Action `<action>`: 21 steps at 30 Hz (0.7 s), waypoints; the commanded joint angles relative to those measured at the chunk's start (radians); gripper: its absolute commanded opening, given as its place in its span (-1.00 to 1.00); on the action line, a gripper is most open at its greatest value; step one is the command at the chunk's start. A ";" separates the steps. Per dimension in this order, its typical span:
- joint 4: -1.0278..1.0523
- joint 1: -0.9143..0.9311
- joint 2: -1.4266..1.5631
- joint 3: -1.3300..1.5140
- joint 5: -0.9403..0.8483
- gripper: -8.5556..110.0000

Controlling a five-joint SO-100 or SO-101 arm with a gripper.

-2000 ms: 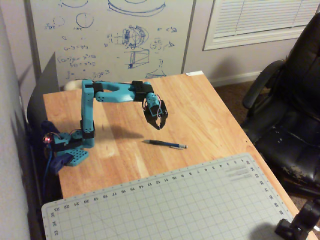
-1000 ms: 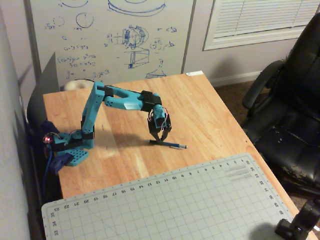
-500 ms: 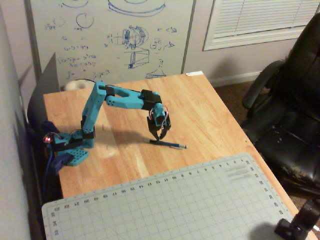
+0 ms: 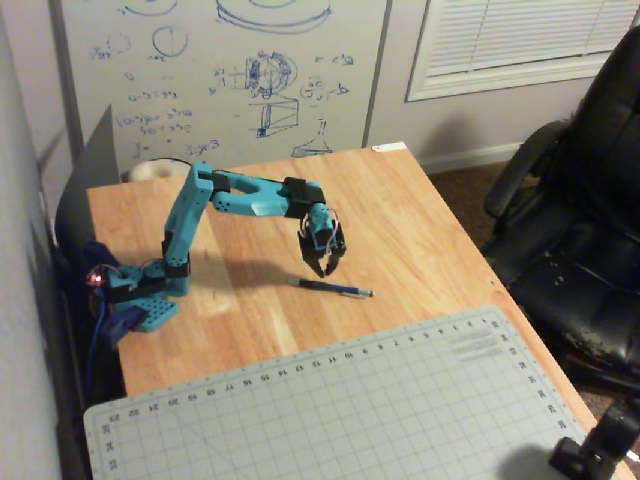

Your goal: Touch the pen.

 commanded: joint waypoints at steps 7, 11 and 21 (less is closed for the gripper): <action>-0.008 -0.003 -0.035 -0.083 0.006 -0.85; -0.008 -0.003 -0.035 -0.080 0.006 -0.85; -0.008 0.002 -0.037 -0.089 -0.006 -0.85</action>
